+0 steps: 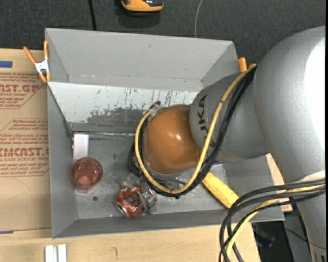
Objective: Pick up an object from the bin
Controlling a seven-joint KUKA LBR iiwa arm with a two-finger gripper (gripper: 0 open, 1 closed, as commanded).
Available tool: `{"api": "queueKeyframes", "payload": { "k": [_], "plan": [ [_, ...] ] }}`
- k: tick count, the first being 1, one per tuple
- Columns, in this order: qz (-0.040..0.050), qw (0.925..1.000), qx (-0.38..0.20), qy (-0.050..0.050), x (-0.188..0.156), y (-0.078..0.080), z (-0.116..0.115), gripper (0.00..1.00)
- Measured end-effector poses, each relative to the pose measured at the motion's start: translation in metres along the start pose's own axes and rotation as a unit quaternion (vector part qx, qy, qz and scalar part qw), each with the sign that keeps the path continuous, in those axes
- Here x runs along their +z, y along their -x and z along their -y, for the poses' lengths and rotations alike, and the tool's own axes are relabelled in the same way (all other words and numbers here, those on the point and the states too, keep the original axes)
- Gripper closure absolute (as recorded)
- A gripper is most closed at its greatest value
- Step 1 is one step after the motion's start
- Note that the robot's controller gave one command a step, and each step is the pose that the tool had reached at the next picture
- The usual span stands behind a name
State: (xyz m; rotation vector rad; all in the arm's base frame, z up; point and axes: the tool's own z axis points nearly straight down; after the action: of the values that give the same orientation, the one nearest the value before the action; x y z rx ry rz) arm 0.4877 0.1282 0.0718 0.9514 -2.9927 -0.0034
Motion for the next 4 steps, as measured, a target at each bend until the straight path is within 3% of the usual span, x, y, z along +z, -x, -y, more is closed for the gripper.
{"api": "queueKeyframes", "payload": {
  "k": [1,4],
  "plan": [
    [-0.0028,1.0000,0.000,0.001,-0.010,-0.001,-0.001,1.00],
    [0.0015,1.0000,0.000,-0.001,-0.049,0.001,0.000,1.00]
  ]
}}
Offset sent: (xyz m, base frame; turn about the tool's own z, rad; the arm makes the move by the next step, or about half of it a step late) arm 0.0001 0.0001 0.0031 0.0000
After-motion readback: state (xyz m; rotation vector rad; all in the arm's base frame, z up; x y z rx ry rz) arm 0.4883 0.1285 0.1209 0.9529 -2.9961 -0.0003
